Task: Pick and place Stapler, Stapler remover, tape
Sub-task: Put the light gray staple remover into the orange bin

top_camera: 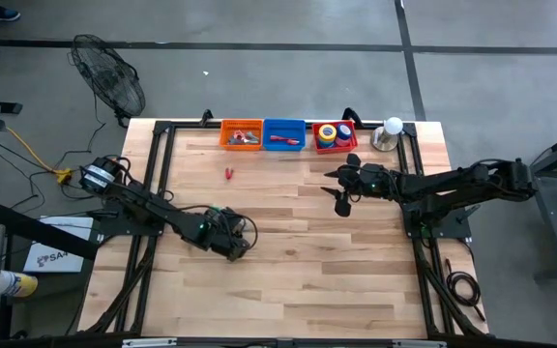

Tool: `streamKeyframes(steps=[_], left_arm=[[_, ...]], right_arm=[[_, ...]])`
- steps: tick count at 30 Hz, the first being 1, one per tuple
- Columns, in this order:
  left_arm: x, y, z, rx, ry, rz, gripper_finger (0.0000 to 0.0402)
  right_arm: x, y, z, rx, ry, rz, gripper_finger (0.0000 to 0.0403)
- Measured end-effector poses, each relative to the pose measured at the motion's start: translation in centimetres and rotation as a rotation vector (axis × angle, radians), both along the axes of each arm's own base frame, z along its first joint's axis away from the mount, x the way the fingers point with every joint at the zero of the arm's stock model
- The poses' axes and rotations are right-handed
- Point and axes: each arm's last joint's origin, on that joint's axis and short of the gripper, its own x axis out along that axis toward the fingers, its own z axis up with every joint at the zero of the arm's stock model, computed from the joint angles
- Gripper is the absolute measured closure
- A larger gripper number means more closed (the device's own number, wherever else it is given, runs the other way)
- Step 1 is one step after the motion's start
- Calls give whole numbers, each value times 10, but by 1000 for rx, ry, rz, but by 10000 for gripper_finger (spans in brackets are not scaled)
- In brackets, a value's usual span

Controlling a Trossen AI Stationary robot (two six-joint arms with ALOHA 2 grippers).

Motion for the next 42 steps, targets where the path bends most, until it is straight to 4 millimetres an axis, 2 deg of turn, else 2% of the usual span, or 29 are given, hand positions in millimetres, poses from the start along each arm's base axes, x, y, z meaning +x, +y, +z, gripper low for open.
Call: streamKeyframes(steps=[7,15,26,32,42], left_arm=[[0,0,0,0,-1,-5,293],[1,-1,1,6,0,-28,361],[4,4,7,51,-28,-14,355],[10,31,17,102,-32,23,358],[17,101,32,195,-4,89,359]], right_arm=[[0,0,0,0,1,0,203],[0,0,0,1,1,0,203],[0,0,0,4,0,-1,203],[0,0,0,5,3,-1,203],[0,0,-1,5,8,-1,203]])
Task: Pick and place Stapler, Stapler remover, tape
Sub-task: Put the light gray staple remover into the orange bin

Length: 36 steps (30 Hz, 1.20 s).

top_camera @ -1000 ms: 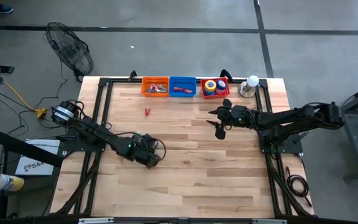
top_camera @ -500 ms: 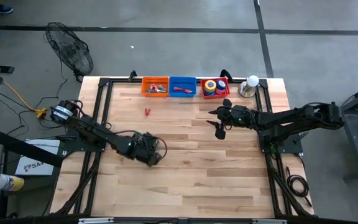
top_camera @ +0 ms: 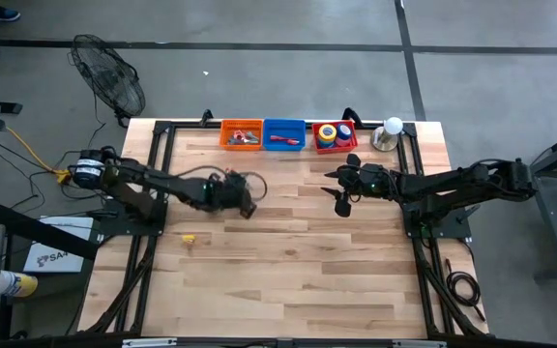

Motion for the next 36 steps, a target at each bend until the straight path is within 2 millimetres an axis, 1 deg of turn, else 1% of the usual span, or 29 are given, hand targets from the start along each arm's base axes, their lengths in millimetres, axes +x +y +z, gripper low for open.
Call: streamKeyframes(steps=[8,10,17,20,23,25,28,31,36], left_arm=[[0,55,14,69,-4,-63,359],[0,68,19,87,18,-82,359],[3,113,51,181,33,-116,356],[2,131,65,236,44,-120,351],[-2,149,74,268,61,-144,349],[-6,161,74,264,73,-171,348],[-15,178,70,235,92,-233,347],[-24,195,59,191,124,-267,346],[-35,218,45,152,130,-264,345]], right_arm=[[0,0,0,-3,7,-2,203],[0,0,-1,-3,8,-2,203],[0,0,0,-3,7,-2,203],[0,0,0,-7,8,0,203],[0,0,0,-13,10,1,203],[0,0,0,-25,14,-6,203],[0,-1,0,-47,22,-5,203],[0,-1,0,-71,31,6,203],[0,-2,1,-128,37,-6,203]])
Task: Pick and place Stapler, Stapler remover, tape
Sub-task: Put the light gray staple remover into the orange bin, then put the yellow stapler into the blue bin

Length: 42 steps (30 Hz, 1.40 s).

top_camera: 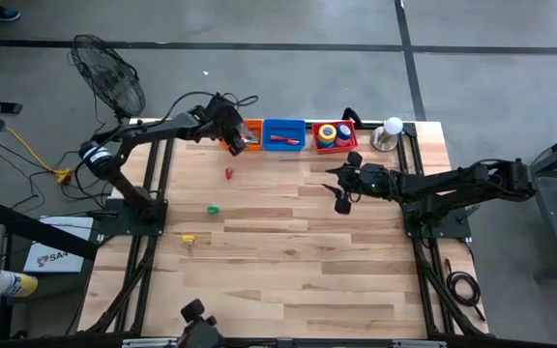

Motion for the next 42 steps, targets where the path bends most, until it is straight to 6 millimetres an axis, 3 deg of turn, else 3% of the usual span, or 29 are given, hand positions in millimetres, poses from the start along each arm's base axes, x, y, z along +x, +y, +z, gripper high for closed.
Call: streamKeyframes(steps=[12,24,35,42], left_arm=[[-2,15,-24,-20,69,-153,344],[0,16,-29,-47,34,-144,341],[1,18,-25,-50,25,-115,232],[2,15,10,-191,95,-63,202]], right_arm=[[3,-2,11,-193,-42,16,203],[2,-11,13,-175,-70,-9,203],[-7,-38,13,-114,-93,-8,203],[-11,-48,13,-106,-97,-17,203]])
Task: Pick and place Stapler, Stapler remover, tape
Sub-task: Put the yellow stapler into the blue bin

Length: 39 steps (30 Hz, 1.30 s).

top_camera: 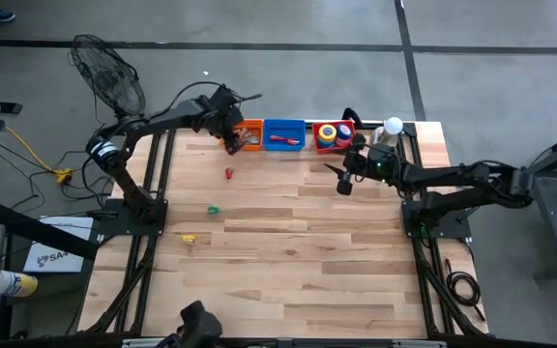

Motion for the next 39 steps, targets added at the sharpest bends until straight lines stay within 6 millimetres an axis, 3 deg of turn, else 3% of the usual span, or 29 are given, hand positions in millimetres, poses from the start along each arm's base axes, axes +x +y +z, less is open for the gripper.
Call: streamKeyframes(steps=[5,11,25,33,39], left_arm=[[-7,-22,15,-113,112,-17,202],[-16,-57,17,-220,189,6,202],[-45,-161,-17,-466,358,-199,202],[-28,-210,-15,-438,389,-456,202],[-26,-236,-15,-475,409,-327,202]], right_arm=[[-3,-6,0,-13,6,-10,203],[-6,-11,0,-8,3,-1,203],[-7,-13,-1,8,11,24,203],[-7,-12,-1,3,8,52,203],[-6,-11,-1,17,4,101,203]])
